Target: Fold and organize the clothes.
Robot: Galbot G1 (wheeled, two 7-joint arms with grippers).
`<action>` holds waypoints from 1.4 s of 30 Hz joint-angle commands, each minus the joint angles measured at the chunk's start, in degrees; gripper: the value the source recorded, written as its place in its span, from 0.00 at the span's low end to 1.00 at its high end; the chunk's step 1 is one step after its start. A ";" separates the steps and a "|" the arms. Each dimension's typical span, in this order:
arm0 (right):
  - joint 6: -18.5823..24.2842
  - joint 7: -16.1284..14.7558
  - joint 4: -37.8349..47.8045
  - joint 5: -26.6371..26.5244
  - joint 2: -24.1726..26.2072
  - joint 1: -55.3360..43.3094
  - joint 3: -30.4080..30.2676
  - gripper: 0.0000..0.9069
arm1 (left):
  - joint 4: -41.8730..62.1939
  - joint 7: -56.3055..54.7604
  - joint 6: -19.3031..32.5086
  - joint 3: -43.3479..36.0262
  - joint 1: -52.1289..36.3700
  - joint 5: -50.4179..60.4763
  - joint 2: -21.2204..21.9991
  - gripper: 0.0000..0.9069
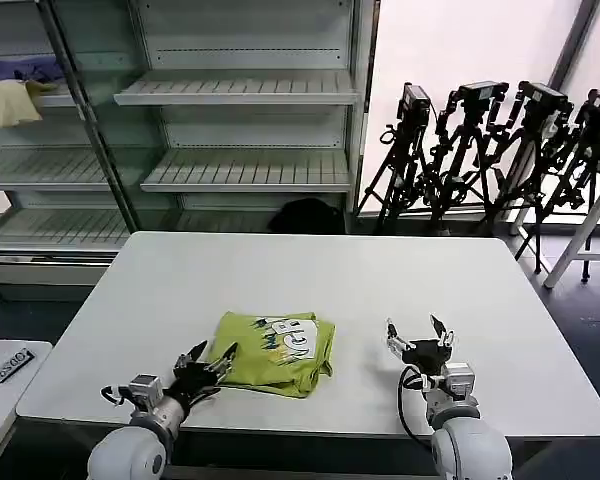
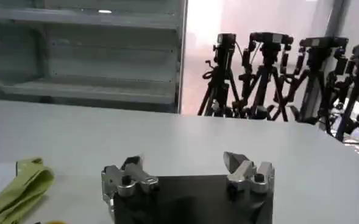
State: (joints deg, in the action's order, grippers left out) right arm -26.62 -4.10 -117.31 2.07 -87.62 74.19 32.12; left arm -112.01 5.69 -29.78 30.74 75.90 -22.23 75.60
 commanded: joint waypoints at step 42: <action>1.50 -0.24 -0.76 -0.77 0.95 1.55 1.32 1.00 | -8.51 9.28 6.75 16.06 -8.78 17.86 -12.66 0.00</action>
State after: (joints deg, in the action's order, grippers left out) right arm -25.34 -4.29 -117.78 1.59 -86.80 75.36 33.13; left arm -115.29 10.42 -23.14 42.29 72.37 -13.02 70.14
